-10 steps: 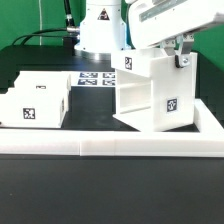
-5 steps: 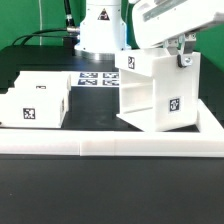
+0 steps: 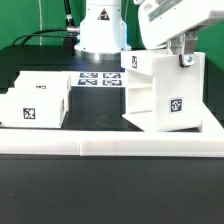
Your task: Assemble drawer
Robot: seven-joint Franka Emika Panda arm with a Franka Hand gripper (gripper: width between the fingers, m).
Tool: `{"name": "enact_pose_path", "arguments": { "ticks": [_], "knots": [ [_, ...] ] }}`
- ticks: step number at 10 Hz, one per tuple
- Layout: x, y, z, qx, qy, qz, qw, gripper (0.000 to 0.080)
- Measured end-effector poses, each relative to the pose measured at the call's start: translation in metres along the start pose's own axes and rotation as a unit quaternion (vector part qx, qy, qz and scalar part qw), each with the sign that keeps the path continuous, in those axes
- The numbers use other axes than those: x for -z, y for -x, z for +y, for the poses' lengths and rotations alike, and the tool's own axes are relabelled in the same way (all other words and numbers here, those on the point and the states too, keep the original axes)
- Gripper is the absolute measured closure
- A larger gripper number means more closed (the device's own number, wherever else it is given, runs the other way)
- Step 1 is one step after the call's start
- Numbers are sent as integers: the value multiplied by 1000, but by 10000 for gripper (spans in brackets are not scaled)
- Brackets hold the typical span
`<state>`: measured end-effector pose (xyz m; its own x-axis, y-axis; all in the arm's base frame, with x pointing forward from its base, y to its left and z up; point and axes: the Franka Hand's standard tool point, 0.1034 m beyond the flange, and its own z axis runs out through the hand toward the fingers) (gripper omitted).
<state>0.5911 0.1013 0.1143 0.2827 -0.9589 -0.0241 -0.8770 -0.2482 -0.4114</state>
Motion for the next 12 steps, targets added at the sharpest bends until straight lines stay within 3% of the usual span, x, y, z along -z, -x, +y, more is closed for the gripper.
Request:
{"name": "enact_pose_path", "arguments": {
  "ticks": [2, 5, 12],
  "knots": [
    [-2, -3, 0, -44, -2, -1, 999, 731],
    [-13, -10, -22, -72, -8, -7, 997, 730],
    [-13, -10, -22, -72, -8, -7, 997, 728]
  ]
}}
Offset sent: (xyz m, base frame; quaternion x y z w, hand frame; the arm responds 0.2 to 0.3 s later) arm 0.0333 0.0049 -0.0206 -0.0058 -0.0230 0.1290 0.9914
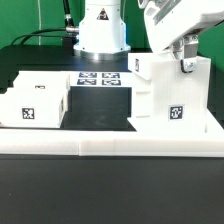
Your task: Assemble drawer
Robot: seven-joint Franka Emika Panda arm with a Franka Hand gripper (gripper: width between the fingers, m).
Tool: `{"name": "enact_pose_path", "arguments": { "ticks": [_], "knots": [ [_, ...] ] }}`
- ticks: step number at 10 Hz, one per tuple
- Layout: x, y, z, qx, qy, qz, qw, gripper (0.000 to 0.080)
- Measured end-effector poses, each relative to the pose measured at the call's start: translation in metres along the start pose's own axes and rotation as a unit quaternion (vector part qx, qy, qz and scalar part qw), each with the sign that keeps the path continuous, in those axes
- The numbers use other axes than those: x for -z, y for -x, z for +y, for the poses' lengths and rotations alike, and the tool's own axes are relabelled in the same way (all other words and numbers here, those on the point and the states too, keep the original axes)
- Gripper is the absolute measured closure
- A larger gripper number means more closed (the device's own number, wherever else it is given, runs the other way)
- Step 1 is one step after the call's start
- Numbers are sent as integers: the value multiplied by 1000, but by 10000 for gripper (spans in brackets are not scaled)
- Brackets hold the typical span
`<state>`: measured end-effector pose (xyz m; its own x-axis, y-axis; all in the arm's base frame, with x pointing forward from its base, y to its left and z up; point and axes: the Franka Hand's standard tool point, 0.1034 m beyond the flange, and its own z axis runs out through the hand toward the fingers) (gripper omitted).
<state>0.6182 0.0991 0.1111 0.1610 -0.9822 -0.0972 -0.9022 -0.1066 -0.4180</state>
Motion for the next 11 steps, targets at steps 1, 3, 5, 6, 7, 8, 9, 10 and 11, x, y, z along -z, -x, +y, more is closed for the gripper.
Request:
{"name": "enact_pose_path", "arguments": {
  "ticks": [1, 3, 5, 6, 7, 8, 9, 10, 11],
  "knots": [
    [0, 0, 0, 0, 0, 0, 1000, 728],
    [0, 0, 0, 0, 0, 0, 1000, 728],
    [-1, -3, -5, -3, -2, 0, 1000, 728],
    [-1, 3, -6, -33, -4, -2, 999, 728],
    [-3, 9, -9, -53, 0, -7, 999, 728],
    [-6, 6, -12, -70, -2, -6, 998, 728],
    [-7, 4, -14, -76, -4, -6, 997, 728],
    [-7, 4, -16, -76, -4, -6, 997, 727],
    [-8, 3, -16, -75, -3, -7, 997, 727]
  ]
}}
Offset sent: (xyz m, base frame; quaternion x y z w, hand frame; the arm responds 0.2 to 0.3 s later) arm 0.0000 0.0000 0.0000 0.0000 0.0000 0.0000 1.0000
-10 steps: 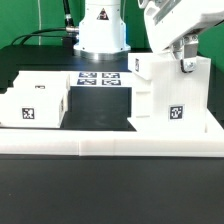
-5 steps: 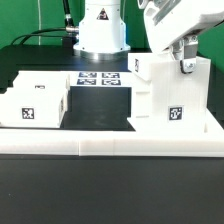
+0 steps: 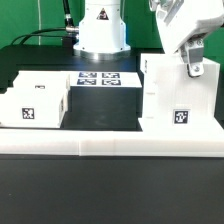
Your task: Assemble drawer
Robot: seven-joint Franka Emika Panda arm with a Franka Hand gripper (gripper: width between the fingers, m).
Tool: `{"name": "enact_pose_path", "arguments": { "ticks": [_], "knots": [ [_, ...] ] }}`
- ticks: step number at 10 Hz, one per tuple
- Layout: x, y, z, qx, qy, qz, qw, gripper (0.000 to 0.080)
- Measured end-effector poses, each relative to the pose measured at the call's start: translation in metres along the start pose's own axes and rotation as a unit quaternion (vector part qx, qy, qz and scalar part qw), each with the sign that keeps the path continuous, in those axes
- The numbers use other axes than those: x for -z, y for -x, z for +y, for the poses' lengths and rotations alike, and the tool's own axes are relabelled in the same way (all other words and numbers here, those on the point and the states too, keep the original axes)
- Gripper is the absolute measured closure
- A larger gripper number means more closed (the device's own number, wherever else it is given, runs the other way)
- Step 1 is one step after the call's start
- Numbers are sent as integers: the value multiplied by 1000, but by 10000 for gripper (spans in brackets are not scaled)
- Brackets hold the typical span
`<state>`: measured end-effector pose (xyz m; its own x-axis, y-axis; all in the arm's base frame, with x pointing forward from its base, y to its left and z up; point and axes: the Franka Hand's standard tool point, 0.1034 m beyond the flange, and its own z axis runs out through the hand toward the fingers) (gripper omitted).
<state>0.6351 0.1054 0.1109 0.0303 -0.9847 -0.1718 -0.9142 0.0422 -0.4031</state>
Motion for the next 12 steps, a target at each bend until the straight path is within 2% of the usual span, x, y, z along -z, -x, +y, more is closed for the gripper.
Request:
{"name": "enact_pose_path", "arguments": {
  "ticks": [1, 4, 5, 6, 7, 8, 9, 12],
  "knots": [
    [0, 0, -1, 3, 4, -2, 1000, 727],
    [0, 0, -1, 9, 3, -2, 1000, 723],
    [0, 0, 0, 11, 4, -2, 1000, 492],
    [-1, 0, 0, 14, 4, -2, 1000, 356],
    [0, 0, -1, 17, 2, -2, 1000, 356],
    [1, 0, -3, 20, -1, -1, 1000, 223],
    [1, 1, -4, 22, -2, -1, 1000, 165],
    [2, 1, -4, 32, -2, -1, 999, 153]
  ]
}}
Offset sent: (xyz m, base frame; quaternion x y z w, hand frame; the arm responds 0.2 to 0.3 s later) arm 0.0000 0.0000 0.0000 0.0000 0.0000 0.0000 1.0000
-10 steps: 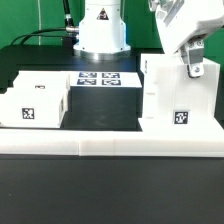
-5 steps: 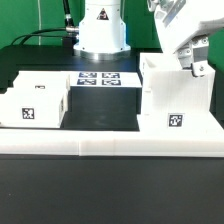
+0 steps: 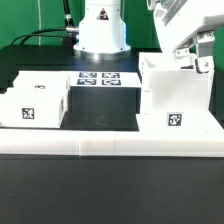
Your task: Assemble drawer
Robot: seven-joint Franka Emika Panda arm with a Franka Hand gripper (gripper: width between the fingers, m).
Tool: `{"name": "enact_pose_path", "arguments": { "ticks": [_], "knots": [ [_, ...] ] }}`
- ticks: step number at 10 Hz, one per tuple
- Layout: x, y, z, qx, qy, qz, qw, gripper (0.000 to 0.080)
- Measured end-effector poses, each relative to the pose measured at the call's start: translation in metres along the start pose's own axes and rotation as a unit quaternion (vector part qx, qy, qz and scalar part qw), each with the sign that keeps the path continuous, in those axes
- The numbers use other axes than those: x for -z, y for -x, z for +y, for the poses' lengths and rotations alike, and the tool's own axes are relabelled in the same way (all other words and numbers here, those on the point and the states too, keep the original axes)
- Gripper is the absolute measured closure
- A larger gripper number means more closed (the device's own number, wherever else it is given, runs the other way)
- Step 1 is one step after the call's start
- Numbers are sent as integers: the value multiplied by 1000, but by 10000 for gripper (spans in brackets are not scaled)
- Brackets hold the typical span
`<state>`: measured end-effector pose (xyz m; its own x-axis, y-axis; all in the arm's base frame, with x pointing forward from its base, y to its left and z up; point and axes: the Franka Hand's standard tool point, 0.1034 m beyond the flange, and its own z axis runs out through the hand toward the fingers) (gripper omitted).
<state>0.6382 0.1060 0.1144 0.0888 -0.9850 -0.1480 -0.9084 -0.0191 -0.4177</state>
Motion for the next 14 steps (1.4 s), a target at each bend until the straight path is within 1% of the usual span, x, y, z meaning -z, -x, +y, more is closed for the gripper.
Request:
{"name": "enact_pose_path", "arguments": {
  "ticks": [1, 2, 3, 4, 5, 7, 8, 9, 10, 11, 12, 14],
  "knots": [
    [2, 1, 0, 29, 3, -3, 1000, 151],
    [15, 2, -1, 77, 10, -13, 997, 151],
    [29, 1, -1, 139, 19, -27, 990, 151],
    [39, -1, -1, 182, 25, -40, 982, 151],
    [43, -5, -2, 207, 22, -39, 977, 151],
    [40, -3, 1, 209, 25, -39, 977, 151],
    [40, -5, 1, 260, 26, -40, 964, 151],
    [45, -8, 8, 369, 46, -46, 927, 151],
    [51, -17, 13, 444, 62, -51, 892, 151],
    [55, -26, 15, 497, 75, -54, 863, 151],
    [57, -31, 14, 538, 74, -53, 838, 151],
    [56, -31, 14, 578, 72, -57, 811, 151]
  ]
}}
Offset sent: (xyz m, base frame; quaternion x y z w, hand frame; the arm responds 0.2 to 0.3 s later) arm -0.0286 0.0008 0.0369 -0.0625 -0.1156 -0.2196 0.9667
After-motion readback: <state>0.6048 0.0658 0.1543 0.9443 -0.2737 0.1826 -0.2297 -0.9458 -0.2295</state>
